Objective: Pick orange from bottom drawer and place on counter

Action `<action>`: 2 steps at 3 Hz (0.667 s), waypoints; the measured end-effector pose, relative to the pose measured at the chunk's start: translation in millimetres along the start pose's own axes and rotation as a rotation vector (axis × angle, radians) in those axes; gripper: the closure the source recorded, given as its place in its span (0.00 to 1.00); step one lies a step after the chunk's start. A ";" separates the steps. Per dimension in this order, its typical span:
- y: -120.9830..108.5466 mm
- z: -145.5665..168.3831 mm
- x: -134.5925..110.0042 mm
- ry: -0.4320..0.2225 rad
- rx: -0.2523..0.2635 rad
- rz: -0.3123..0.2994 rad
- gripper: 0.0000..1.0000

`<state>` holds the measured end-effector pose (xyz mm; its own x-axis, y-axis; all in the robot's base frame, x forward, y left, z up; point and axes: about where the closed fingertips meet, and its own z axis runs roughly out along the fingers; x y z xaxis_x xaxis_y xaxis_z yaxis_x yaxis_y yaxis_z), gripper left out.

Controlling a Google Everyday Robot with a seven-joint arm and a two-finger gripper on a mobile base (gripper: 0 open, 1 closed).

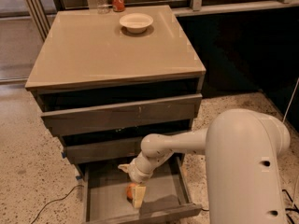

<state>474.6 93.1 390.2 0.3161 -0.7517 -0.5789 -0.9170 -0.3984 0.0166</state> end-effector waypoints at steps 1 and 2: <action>0.0 0.1 0.1 0.000 0.000 0.000 0.00; -3.0 15.5 10.1 -0.031 -0.041 0.021 0.00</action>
Offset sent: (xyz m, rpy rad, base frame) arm 0.0098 0.0027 -0.0466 0.0272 0.1395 0.0116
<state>476.7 94.9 371.6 0.2885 -0.7438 -0.6030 -0.9124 -0.4045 0.0624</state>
